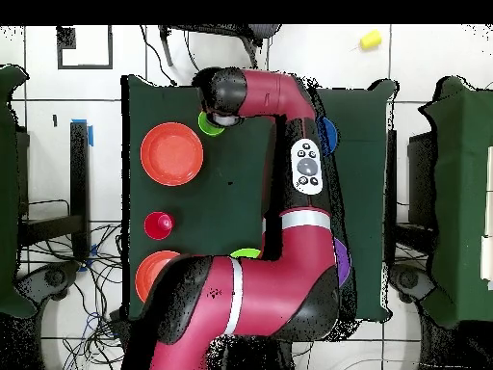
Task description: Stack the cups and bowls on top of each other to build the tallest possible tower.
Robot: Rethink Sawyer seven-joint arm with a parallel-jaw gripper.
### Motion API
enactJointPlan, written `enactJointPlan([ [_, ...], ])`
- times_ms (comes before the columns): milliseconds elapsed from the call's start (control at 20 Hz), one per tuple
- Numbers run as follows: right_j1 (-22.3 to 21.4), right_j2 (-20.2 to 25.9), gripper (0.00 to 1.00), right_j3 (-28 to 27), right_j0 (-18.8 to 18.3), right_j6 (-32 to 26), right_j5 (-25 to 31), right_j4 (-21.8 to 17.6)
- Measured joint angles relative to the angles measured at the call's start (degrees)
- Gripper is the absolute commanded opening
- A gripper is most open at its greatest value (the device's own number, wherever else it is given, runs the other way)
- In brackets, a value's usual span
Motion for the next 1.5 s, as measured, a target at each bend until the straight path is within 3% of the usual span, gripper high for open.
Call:
enactJointPlan([
  [1000,0.68,-2.61,1.00,-2.21,0.17,0.00,4.46,1.46],
  [1500,-3.87,-2.48,1.00,1.84,0.17,0.00,4.44,4.25],
])
